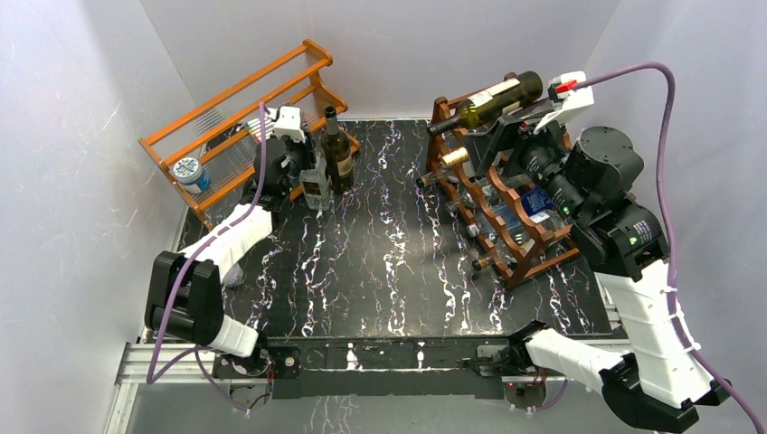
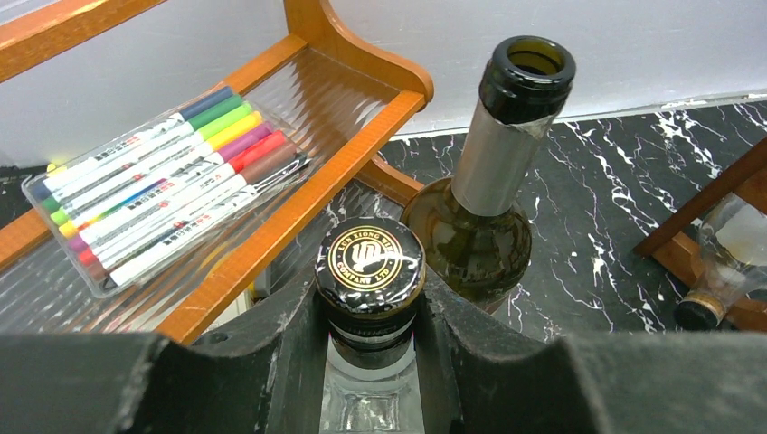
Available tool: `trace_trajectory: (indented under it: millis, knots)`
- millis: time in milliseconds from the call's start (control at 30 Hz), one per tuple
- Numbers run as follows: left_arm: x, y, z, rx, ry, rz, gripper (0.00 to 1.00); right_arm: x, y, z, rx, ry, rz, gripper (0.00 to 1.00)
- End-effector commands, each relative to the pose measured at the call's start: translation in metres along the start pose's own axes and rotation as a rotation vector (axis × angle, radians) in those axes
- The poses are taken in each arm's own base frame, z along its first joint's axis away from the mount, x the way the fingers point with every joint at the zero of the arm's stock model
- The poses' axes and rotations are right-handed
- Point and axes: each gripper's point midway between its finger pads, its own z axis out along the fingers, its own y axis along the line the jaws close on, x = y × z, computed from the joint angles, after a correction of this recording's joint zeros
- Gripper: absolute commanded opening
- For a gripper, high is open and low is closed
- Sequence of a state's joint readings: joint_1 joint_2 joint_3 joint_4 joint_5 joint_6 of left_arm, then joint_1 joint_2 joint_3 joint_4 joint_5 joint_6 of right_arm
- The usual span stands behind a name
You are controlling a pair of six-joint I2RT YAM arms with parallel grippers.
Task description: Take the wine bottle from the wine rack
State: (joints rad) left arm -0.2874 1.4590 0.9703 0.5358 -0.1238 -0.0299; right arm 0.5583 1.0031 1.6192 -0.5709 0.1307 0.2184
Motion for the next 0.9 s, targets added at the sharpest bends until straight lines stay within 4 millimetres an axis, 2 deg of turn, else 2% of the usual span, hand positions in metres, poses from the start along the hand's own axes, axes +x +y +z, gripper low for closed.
trace_trajectory:
  millis: [0,67,100,133,167,300,333,433,633,733,867]
  knots:
    - [-0.07,-0.002,-0.008,0.033,-0.229,0.03,0.0,-0.012,-0.003,-0.005,0.013,-0.051,-0.01,0.98]
    - [-0.064,-0.002,-0.009,0.037,-0.218,0.037,0.01,-0.011,-0.002,-0.005,0.012,-0.047,-0.01,0.98]
    - [-0.062,-0.002,-0.009,0.04,-0.214,0.041,0.13,-0.01,-0.003,-0.005,0.013,-0.044,-0.01,0.98]
    - [-0.062,-0.002,-0.011,0.04,-0.21,0.043,0.31,-0.01,-0.003,-0.005,0.015,-0.043,-0.01,0.98]
    - [-0.059,-0.002,-0.012,0.039,-0.2,0.041,0.44,-0.01,-0.003,-0.005,0.016,-0.041,-0.01,0.98]
    - [-0.071,-0.001,-0.033,0.049,-0.223,0.045,0.82,-0.012,-0.006,-0.007,0.032,-0.033,-0.019,0.98]
    - [-0.073,-0.002,-0.038,0.053,-0.225,0.052,0.88,-0.011,-0.007,-0.007,0.038,-0.026,-0.023,0.98]
    - [-0.087,-0.003,-0.055,0.042,-0.239,0.074,0.98,0.001,-0.016,-0.006,0.078,0.014,-0.04,0.98]
    - [-0.121,-0.011,-0.09,0.027,-0.317,0.131,0.98,0.052,-0.038,0.007,0.185,0.159,-0.037,0.98]
    - [-0.131,-0.015,-0.107,0.025,-0.372,0.129,0.98,0.074,-0.05,0.019,0.245,0.205,-0.035,0.98]
    - [-0.134,-0.032,-0.12,0.068,-0.424,0.172,0.98,0.082,-0.074,0.034,0.397,0.205,-0.017,0.98]
